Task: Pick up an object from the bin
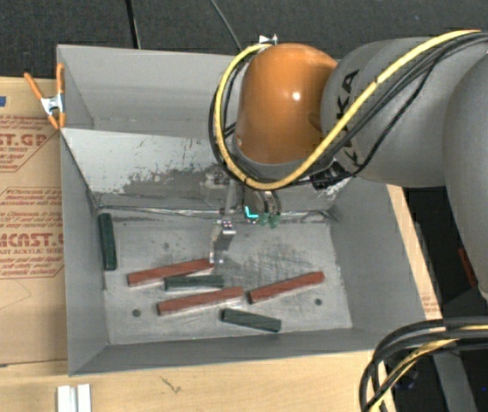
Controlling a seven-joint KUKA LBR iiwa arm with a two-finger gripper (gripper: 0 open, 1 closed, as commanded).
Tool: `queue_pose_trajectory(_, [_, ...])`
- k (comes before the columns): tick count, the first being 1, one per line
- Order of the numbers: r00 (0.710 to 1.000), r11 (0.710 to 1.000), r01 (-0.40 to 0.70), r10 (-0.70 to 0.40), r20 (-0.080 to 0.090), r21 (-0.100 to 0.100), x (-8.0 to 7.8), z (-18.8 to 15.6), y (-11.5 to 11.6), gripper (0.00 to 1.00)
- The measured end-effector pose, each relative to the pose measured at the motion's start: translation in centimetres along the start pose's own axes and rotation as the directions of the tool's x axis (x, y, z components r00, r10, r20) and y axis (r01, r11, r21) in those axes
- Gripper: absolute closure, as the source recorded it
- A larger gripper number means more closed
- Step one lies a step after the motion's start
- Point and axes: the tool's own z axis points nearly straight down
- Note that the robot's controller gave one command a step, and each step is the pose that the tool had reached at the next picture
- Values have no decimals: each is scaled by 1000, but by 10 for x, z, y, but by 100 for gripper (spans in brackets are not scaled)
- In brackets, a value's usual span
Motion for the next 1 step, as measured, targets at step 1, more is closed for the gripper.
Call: queue_pose_trajectory(1, [1000,1000,-2,2,8,-1,-2,-4,-1,0])
